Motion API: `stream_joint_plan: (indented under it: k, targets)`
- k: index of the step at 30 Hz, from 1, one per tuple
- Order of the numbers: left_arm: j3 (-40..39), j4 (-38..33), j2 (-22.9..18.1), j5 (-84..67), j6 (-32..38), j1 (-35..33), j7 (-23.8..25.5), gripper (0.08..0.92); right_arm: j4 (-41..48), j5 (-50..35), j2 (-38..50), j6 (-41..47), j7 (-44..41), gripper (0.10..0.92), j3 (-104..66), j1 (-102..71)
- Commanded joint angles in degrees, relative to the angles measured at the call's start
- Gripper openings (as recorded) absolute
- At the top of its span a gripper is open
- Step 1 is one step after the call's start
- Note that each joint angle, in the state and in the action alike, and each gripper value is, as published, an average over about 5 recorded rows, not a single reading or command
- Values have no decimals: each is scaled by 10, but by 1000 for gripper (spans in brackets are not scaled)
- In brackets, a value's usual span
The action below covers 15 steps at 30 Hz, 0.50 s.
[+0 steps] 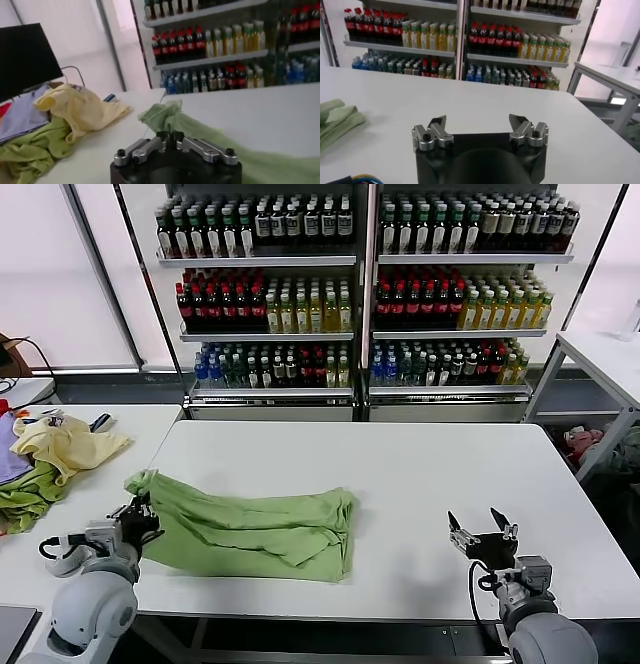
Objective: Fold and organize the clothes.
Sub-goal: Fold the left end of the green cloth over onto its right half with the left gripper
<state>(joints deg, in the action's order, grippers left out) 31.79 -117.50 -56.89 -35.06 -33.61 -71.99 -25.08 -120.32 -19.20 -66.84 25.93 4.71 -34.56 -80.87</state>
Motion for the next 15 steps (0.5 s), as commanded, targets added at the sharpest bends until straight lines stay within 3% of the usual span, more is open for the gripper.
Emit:
stream_joint_plan:
  k: [1,6,15]
  targets:
    - [-58,-146,-57,-155,3,11,-9,137,2,1,0,1,0,823,4,4]
    - [-129,-133,-100,-138,6,33,-15,137,5,2,2,1,0,823,8,8]
    - [-247,-38,-164,-107,20,89,-24,137,15,0,7,-2,-2,823,11,16]
